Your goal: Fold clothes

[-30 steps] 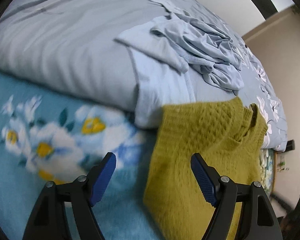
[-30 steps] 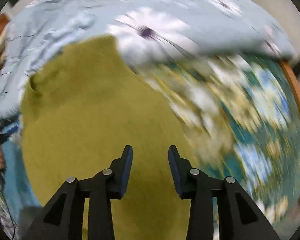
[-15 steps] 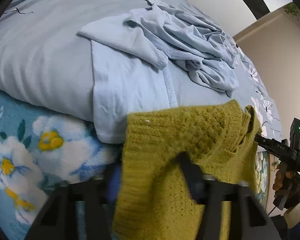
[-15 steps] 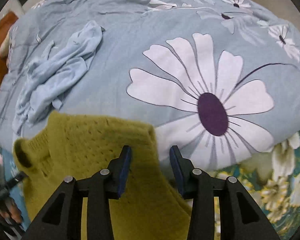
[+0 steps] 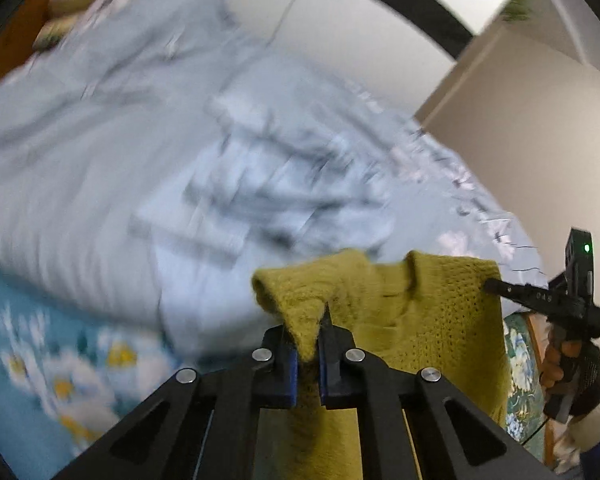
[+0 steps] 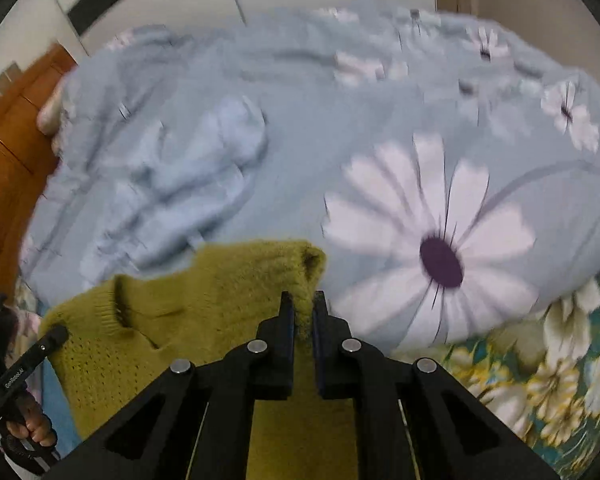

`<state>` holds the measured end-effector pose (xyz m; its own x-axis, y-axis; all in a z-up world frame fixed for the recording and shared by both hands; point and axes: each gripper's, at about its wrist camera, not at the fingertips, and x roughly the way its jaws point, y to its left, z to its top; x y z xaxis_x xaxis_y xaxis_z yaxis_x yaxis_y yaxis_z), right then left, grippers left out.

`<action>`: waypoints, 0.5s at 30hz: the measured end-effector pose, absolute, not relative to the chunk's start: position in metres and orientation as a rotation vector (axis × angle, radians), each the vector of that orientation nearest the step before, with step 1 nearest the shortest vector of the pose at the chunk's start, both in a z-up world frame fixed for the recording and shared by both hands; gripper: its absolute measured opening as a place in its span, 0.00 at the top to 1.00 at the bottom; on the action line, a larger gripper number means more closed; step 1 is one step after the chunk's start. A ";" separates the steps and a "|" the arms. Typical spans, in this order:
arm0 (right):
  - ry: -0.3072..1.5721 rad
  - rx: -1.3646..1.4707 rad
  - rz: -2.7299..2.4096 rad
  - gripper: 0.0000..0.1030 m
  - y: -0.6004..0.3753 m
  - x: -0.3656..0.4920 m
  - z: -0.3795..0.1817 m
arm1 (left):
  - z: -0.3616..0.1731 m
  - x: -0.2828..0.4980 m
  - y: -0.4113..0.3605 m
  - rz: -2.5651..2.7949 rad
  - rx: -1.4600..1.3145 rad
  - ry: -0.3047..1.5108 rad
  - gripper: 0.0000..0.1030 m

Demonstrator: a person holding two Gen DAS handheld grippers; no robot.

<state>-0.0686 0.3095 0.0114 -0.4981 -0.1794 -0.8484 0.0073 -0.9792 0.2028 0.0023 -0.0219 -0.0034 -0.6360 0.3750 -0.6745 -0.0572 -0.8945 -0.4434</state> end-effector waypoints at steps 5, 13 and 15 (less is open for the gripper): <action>-0.320 1.367 -2.766 0.93 0.332 -0.090 0.051 | 0.039 -0.042 -0.005 2.673 -1.063 -0.389 0.93; -0.433 1.569 -2.797 0.91 0.367 -0.107 0.016 | -0.006 -0.108 0.000 2.589 -1.428 -0.327 0.84; -0.398 1.559 -2.813 0.83 0.369 -0.103 0.019 | -0.006 -0.093 -0.015 2.579 -1.421 -0.425 0.59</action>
